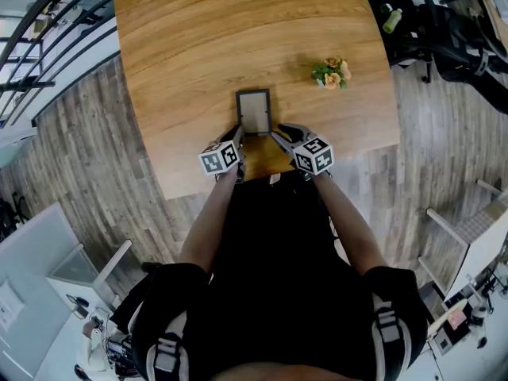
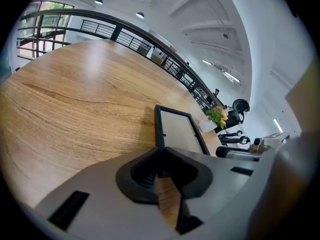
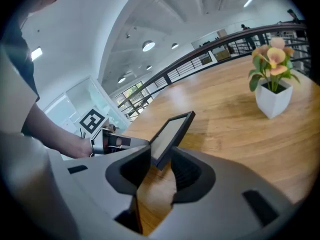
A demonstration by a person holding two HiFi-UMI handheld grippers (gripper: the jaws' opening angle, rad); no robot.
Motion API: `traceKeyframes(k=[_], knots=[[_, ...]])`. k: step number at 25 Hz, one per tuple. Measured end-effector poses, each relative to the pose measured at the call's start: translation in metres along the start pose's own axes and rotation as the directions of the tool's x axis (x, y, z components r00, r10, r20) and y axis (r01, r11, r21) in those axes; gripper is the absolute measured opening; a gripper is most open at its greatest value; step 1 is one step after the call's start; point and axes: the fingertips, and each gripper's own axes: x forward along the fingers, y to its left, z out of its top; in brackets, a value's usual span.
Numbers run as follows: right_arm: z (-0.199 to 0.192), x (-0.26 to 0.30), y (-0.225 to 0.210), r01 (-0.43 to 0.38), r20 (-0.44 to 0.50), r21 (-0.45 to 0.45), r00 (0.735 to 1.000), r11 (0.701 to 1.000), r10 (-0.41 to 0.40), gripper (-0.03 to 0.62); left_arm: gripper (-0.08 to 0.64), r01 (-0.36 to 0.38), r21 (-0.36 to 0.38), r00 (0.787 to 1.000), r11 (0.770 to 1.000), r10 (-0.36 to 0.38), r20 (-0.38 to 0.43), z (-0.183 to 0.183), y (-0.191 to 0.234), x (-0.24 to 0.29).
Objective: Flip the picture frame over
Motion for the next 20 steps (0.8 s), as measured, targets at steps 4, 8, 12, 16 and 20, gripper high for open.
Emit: traceKeyframes(k=[4, 8, 12, 16, 20], knots=[[0.000, 0.009, 0.003, -0.016, 0.030, 0.103, 0.999, 0.995, 0.013, 0.169, 0.057, 0.026, -0.010, 0.999, 1.000, -0.026, 0.024, 0.004, -0.005, -0.002], [0.004, 0.012, 0.004, -0.009, 0.061, 0.138, 0.998, 0.990, 0.000, 0.179, 0.057, 0.064, -0.012, 0.995, 0.998, -0.063, 0.079, 0.010, -0.010, -0.008], [0.007, 0.013, 0.006, -0.025, 0.084, 0.191, 0.996, 0.981, 0.009, 0.178, 0.058, 0.094, -0.010, 0.990, 0.996, -0.092, 0.108, 0.012, -0.014, -0.012], [0.008, 0.013, 0.005, -0.042, 0.109, 0.265, 0.994, 0.963, 0.013, 0.123, 0.057, 0.109, -0.021, 0.987, 0.994, -0.106, 0.121, 0.012, -0.012, -0.015], [0.007, 0.016, 0.011, -0.069, 0.109, 0.299, 0.993, 0.952, 0.037, 0.135, 0.057, 0.133, -0.026, 0.983, 0.991, -0.128, 0.131, 0.013, -0.015, -0.018]])
